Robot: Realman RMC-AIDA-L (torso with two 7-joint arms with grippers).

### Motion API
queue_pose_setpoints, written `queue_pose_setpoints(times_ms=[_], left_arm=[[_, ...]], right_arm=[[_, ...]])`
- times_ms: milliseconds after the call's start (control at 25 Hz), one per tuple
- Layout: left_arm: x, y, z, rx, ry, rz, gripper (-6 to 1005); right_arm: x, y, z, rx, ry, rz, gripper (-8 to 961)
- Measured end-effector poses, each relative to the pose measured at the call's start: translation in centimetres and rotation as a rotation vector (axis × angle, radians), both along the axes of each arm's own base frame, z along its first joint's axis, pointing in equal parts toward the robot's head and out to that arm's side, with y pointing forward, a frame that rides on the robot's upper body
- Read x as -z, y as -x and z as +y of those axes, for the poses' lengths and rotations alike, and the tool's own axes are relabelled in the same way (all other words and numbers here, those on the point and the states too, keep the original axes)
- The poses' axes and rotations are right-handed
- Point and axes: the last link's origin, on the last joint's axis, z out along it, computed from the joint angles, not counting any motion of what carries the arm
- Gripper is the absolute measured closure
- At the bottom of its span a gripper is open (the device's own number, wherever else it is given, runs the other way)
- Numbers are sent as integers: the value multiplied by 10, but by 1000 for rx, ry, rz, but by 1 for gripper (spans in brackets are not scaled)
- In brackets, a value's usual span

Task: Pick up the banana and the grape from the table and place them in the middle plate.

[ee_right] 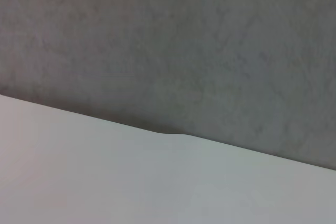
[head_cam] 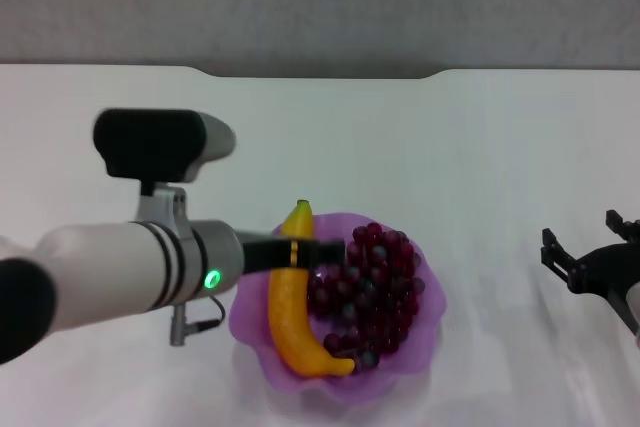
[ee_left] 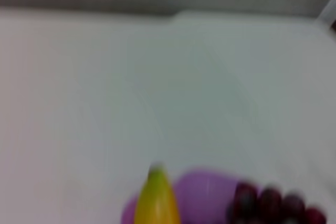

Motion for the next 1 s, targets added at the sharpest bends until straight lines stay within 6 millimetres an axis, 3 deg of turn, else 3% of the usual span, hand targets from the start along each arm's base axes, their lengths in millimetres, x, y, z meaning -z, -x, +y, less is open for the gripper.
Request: queue_pose_setpoints(times_ms=[80,160,360,640,680,760,1000], left_arm=[[-15,-3,-3,114,-92,-17,384],[-21,-1,-2,156,-151,-25,294],[-48,37,2,227,-462,-26,103],[-59,123,-20,290,-793,88,104],[-59,123,-20,290,-793,88,104],[-60,145,-38,365,-849,113,104],[-54,160,-58,348,-822,56,104]], right_arm=[[0,-1,0,3,-1,0,59],[0,0,0,2,-1,0,59],[0,1,0,-2,0,1,59],[1,1,0,-2,1,1,59],[1,1,0,-1,1,1,59],[1,1,0,-2,1,2,59],[1,0,-1,4,-1,4,59]])
